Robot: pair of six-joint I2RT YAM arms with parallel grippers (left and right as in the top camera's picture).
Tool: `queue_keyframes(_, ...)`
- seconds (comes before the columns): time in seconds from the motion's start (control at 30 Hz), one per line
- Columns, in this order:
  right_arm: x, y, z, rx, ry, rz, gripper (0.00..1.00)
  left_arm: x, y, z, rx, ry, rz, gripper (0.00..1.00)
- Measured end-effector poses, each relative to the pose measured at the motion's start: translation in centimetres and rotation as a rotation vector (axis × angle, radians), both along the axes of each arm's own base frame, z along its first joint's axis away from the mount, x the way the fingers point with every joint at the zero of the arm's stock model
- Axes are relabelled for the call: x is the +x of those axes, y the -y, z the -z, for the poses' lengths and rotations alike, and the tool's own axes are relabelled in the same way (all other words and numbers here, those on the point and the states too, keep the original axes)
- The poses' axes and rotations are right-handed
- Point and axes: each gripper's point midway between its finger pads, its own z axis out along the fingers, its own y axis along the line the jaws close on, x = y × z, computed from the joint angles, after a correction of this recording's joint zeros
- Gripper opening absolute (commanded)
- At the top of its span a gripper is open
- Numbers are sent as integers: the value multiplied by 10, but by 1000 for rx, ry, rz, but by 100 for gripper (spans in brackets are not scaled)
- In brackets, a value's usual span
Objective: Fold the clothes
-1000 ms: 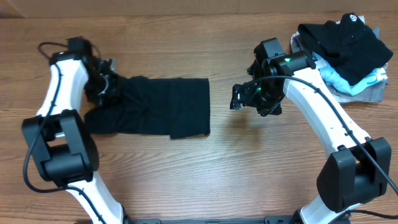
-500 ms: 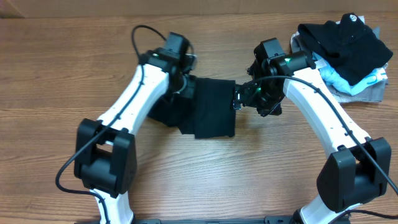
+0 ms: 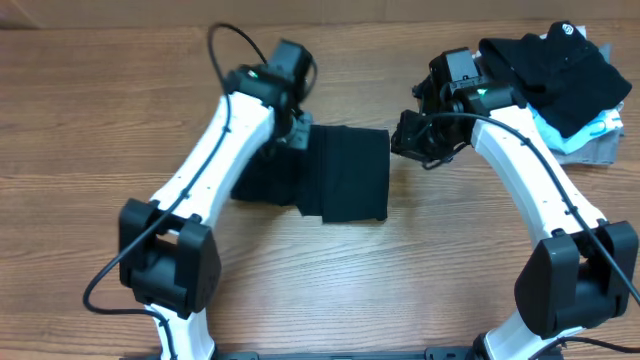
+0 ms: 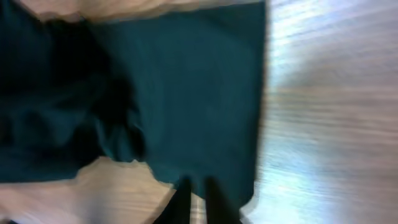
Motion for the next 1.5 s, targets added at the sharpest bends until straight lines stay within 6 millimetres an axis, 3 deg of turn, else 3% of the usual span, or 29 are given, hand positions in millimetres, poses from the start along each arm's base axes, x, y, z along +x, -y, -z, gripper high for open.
queue_keyframes(0.13, 13, -18, 12, 111, 59, 2, 4, 14, -25, -43, 55, 71, -53, 4)
queue_keyframes(0.23, 12, -29, 27, 189, 60, 11, 4, 16, -31, -57, 83, 99, -61, 4)
queue_keyframes(0.43, 3, -50, 50, 247, 31, 3, 4, 7, -50, -57, 189, 74, -79, 4)
queue_keyframes(0.57, -3, -70, 82, 253, -31, -11, 4, 2, -63, -57, 232, 55, -95, 4)
queue_keyframes(0.7, -12, -78, 119, 239, -113, -3, 4, 0, -93, -56, 252, 20, -157, 4)
queue_keyframes(0.83, -7, -82, 131, 261, -122, 8, 4, 1, -109, -57, 261, 15, -193, 4)
queue_keyframes(1.07, -7, -87, 134, 297, -145, 12, 4, -1, -87, -67, 194, 40, -155, 4)
queue_keyframes(1.3, -8, -88, 133, 305, -151, 11, 4, 2, -12, -70, 106, 115, -6, 4)
queue_keyframes(1.43, -9, -89, 133, 309, -155, 9, 4, -5, 13, -68, 91, 117, 33, 4)
queue_keyframes(1.5, -9, -89, 133, 310, -157, 8, 4, -1, 28, -58, 67, 110, 44, 4)
